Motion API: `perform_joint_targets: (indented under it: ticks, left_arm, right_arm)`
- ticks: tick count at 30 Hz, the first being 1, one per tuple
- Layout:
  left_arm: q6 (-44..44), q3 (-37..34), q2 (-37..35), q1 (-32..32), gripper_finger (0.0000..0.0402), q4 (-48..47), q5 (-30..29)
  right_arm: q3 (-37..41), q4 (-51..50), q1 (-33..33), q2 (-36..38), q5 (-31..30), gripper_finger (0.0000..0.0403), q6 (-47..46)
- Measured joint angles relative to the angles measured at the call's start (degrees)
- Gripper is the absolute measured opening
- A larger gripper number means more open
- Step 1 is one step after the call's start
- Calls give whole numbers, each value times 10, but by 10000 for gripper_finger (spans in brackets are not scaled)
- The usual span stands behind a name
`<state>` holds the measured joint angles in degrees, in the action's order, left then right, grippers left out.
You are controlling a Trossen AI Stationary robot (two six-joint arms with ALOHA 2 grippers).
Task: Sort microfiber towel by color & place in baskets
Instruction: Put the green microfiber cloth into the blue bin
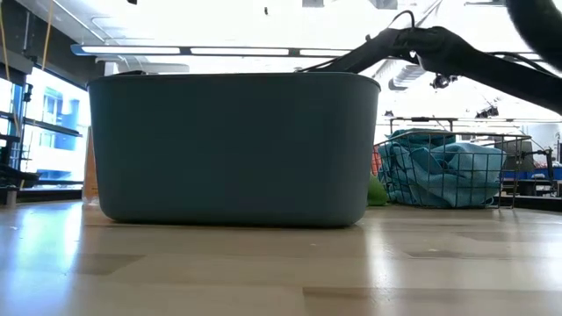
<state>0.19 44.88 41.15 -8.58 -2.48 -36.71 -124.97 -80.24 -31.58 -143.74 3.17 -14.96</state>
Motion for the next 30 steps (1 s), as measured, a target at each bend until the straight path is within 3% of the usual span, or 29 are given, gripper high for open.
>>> perform_joint_targets:
  ticks: [5, 8, 16, 30]
  left_arm:
    - [0, 0, 0, 0, 193, 0, 0]
    - [0, 0, 0, 0, 193, 0, 0]
    - [5, 0, 0, 0, 193, -1, 0]
    - [31, 0, -9, 0, 193, -2, 0]
  right_arm:
    - [0, 0, 1, -1, -11, 214, 8]
    - [0, -3, 1, -1, -14, 185, 20]
    - [1, -14, 3, -2, -27, 20, 36]
    - [3, -5, 3, 11, -34, 2, 66]
